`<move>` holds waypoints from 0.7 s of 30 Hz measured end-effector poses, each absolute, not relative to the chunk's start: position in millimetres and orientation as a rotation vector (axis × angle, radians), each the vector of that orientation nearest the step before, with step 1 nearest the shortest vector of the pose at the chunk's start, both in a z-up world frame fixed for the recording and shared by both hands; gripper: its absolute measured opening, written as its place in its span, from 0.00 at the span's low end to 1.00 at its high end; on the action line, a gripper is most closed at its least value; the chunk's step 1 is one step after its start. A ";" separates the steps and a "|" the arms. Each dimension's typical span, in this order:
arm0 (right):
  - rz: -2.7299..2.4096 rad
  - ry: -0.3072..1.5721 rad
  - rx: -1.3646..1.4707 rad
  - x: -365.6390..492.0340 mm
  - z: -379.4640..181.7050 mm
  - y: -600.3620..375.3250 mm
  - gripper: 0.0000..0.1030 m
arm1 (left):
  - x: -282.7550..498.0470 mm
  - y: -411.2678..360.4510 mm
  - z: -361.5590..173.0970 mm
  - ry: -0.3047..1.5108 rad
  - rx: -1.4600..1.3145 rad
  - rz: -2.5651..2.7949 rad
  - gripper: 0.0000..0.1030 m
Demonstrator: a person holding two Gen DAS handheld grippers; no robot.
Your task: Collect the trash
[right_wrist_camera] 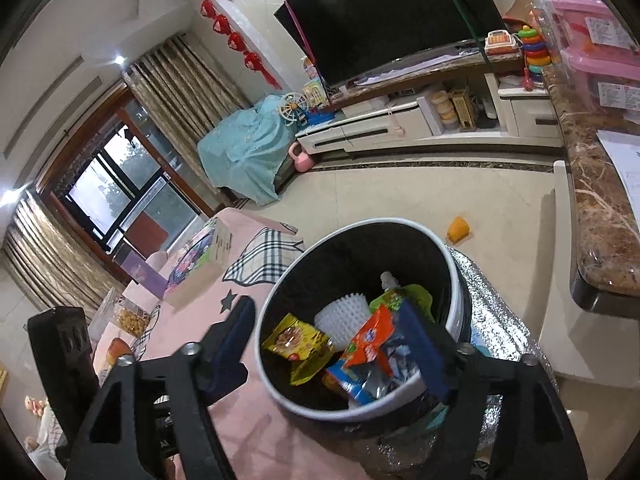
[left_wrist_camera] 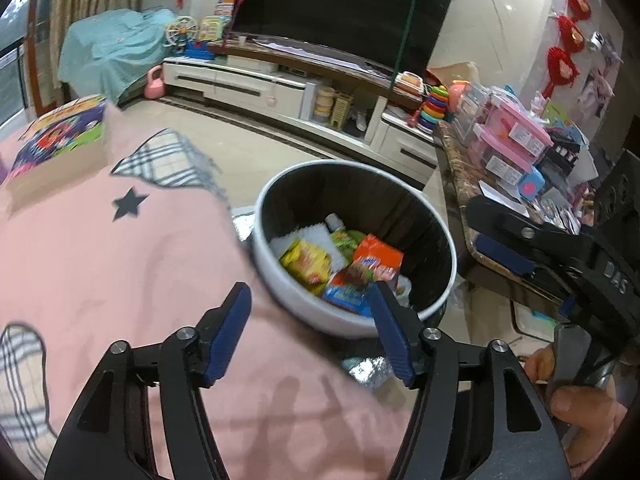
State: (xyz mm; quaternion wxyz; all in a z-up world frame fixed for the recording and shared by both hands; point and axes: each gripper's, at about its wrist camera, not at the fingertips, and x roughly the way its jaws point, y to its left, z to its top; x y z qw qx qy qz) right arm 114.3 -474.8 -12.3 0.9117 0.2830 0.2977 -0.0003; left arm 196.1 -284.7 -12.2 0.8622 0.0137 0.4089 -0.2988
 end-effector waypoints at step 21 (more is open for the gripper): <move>-0.028 0.586 0.569 41.4 -31.4 -411.4 0.92 | 117.7 -174.1 -27.1 0.780 -0.084 -0.483 0.82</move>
